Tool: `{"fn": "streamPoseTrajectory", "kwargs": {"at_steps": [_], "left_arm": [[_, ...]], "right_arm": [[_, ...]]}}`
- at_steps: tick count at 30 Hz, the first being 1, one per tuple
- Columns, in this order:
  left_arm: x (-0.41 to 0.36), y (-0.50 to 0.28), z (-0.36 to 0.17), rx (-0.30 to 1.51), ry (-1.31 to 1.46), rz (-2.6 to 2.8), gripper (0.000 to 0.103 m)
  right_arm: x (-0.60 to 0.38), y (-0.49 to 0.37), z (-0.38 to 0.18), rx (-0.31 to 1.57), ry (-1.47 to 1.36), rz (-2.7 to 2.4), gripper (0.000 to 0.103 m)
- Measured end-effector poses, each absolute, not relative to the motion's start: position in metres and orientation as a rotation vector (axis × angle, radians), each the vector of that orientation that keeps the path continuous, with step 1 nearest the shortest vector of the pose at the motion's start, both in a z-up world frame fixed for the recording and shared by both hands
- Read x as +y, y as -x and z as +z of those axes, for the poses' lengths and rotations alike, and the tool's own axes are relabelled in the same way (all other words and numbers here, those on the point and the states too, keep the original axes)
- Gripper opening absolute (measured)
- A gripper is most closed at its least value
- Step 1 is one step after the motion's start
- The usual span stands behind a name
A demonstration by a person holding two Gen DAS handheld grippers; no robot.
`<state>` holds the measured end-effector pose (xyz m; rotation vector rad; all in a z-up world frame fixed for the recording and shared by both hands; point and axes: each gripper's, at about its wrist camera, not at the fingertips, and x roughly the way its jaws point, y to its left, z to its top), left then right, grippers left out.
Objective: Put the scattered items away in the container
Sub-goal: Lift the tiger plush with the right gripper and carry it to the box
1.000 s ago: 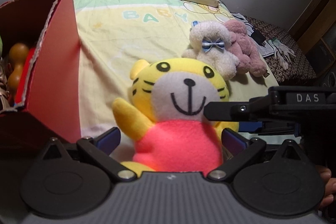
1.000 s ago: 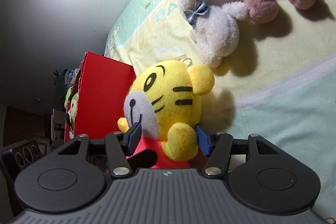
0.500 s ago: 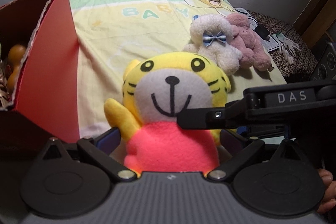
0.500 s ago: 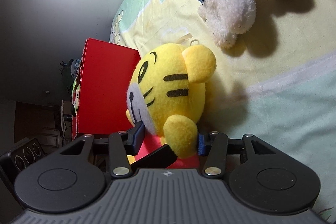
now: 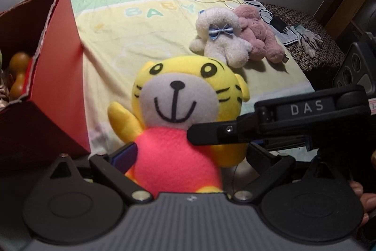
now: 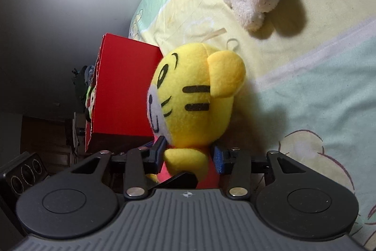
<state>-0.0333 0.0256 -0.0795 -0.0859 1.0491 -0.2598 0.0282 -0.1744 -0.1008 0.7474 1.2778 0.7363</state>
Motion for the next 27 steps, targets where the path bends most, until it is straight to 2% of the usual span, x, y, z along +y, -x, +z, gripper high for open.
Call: {"fn": "streamPoseTrajectory", "kwargs": {"at_steps": [2, 4, 8, 10, 15, 27], "left_arm": [[0.033, 0.03, -0.078, 1.043, 0.077, -0.28, 0.101], [0.038, 0.025, -0.08, 1.04, 0.075, -0.312, 0.102], [0.044, 0.01, -0.098, 1.091, 0.104, -0.359, 0.102], [0.042, 0.009, -0.105, 1.103, 0.084, -0.367, 0.101], [0.047, 0.012, -0.101, 1.097, 0.093, -0.441, 0.101], [0.05, 0.047, -0.06, 1.003, 0.023, -0.635, 0.101]], "right_arm": [[-0.172, -0.023, -0.099, 1.252, -0.746, 0.701, 0.048], [-0.165, -0.019, -0.099, 1.235, -0.744, 0.66, 0.058], [-0.155, -0.017, -0.105, 1.21, -0.78, 0.612, 0.062], [-0.155, -0.015, -0.109, 1.211, -0.822, 0.611, 0.053], [-0.156, -0.009, -0.102, 1.194, -0.839, 0.6, 0.043], [-0.16, 0.03, -0.046, 1.097, -0.751, 0.629, 0.043]]}}
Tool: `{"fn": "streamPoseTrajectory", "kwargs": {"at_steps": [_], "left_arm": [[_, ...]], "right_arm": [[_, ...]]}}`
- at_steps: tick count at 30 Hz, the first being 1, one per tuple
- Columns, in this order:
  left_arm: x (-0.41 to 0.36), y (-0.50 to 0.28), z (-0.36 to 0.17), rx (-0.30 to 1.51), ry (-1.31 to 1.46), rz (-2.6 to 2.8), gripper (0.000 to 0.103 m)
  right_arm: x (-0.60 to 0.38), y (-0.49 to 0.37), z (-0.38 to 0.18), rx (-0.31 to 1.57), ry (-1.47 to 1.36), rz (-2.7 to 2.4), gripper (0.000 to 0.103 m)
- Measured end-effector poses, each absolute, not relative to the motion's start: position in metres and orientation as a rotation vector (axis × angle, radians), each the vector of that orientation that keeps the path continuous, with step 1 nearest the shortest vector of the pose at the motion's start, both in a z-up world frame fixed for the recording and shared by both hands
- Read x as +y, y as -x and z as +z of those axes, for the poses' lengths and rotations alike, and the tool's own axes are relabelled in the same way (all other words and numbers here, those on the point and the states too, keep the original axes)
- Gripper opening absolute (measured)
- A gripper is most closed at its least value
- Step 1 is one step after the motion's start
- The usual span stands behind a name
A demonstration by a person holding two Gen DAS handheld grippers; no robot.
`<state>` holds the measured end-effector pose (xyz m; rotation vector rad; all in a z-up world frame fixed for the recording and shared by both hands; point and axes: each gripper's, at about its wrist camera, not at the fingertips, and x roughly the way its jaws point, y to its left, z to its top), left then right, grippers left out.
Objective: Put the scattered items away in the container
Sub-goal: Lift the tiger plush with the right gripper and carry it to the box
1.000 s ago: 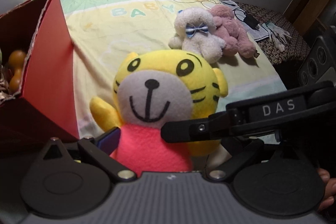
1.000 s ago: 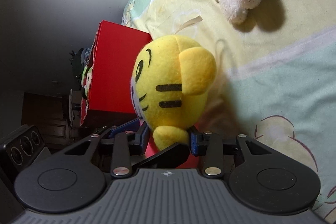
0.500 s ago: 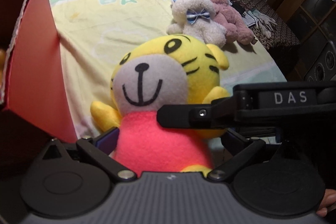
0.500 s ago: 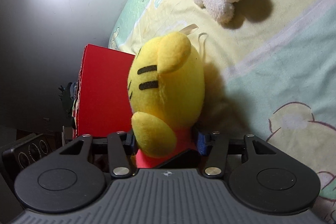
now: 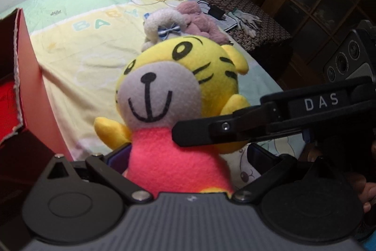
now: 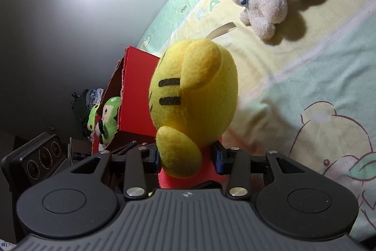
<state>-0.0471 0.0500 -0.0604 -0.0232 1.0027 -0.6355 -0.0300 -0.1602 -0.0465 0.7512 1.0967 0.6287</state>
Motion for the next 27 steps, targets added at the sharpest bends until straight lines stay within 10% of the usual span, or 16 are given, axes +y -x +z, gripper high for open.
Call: {"fn": "streamPoseTrajectory", "kwargs": {"at_steps": [27], "left_arm": [[0.179, 0.069, 0.036, 0.646, 0.079, -0.507, 0.101]], "right_arm": [[-0.036, 0.015, 0.048, 0.855, -0.581, 0.87, 0.043]]}}
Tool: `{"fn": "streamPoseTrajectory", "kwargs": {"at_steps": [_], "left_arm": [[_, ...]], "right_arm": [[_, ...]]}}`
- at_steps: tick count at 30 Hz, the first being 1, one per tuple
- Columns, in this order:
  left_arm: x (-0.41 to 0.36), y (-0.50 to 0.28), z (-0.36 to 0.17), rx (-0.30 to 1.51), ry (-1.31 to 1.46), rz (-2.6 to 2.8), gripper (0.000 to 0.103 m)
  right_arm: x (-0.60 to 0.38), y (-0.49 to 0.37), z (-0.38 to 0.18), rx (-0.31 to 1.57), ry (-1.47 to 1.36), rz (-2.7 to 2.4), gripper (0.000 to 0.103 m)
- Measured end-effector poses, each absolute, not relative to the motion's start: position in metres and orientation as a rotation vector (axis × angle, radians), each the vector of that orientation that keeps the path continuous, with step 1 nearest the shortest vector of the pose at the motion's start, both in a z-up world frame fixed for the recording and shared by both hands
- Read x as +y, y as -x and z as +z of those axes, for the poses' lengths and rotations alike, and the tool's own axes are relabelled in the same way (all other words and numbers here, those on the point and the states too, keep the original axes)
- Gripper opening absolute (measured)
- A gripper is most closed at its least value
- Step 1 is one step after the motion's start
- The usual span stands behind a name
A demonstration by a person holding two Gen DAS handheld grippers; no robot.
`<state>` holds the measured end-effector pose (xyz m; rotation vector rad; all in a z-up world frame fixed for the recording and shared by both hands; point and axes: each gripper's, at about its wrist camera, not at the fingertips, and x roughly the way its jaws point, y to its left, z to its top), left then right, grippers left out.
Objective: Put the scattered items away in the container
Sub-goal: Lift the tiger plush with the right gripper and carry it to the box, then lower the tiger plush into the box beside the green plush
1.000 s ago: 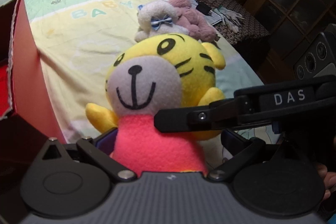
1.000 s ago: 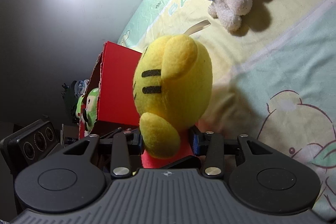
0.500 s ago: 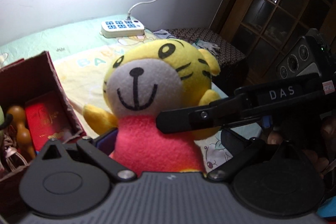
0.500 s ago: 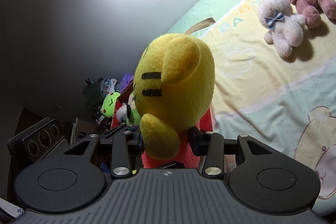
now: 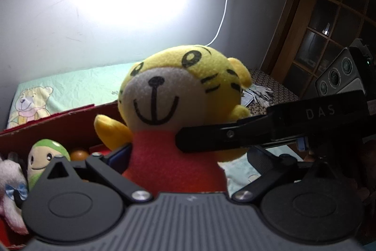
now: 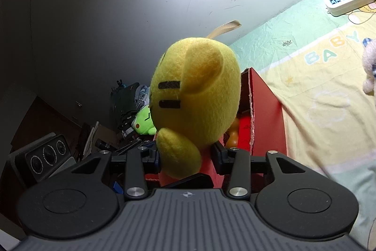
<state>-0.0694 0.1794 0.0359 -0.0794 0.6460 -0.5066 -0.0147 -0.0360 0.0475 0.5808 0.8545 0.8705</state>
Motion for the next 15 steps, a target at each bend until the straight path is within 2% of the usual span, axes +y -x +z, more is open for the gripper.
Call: {"fn": "streamPoseTrajectory", "kwargs": {"at_steps": [15], "left_arm": [[0.229, 0.025, -0.01, 0.761, 0.268, -0.415, 0.101]], "right_arm": [[0.025, -0.029, 0.035, 1.008, -0.395, 0.884, 0.043]]}}
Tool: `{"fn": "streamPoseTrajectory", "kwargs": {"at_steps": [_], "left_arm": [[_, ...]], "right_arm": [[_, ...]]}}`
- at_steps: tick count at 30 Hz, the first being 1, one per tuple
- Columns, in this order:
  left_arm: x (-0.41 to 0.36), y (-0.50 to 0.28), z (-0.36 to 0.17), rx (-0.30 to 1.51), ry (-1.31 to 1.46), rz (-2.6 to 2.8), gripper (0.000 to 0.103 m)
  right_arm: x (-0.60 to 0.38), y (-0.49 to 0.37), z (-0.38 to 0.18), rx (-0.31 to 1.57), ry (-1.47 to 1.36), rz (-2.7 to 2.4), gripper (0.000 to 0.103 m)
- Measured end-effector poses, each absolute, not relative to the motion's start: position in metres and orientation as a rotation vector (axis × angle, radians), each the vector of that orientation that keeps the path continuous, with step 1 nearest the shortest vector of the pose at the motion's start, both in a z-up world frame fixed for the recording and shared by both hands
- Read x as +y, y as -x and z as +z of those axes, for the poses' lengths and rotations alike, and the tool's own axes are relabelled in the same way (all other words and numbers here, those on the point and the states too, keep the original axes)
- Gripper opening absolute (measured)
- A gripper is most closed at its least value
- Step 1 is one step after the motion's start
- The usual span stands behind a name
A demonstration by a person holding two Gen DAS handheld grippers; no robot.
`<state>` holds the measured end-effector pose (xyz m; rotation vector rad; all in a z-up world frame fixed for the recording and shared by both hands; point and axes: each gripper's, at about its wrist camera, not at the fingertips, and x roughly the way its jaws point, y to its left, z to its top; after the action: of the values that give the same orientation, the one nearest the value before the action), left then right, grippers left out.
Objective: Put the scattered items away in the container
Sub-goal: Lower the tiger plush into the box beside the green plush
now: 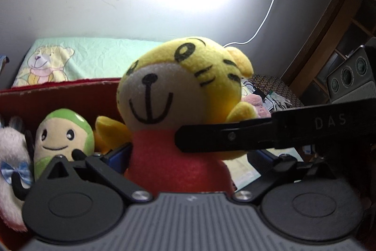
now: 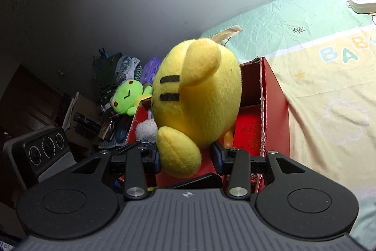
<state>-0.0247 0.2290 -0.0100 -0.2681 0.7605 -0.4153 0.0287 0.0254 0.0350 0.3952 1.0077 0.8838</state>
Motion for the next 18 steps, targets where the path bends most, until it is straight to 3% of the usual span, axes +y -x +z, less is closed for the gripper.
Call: {"fn": "streamPoseTrajectory", "kwargs": {"at_steps": [14, 18], "left_arm": [[0.248, 0.006, -0.037, 0.868, 0.348, -0.363, 0.101], [0.241, 0.007, -0.036, 0.873, 0.323, -0.371, 0.101]], "right_arm": [[0.052, -0.055, 0.013, 1.112, -0.324, 0.905, 0.043], [0.054, -0.051, 0.019, 1.093, -0.245, 0.875, 0.053]]}}
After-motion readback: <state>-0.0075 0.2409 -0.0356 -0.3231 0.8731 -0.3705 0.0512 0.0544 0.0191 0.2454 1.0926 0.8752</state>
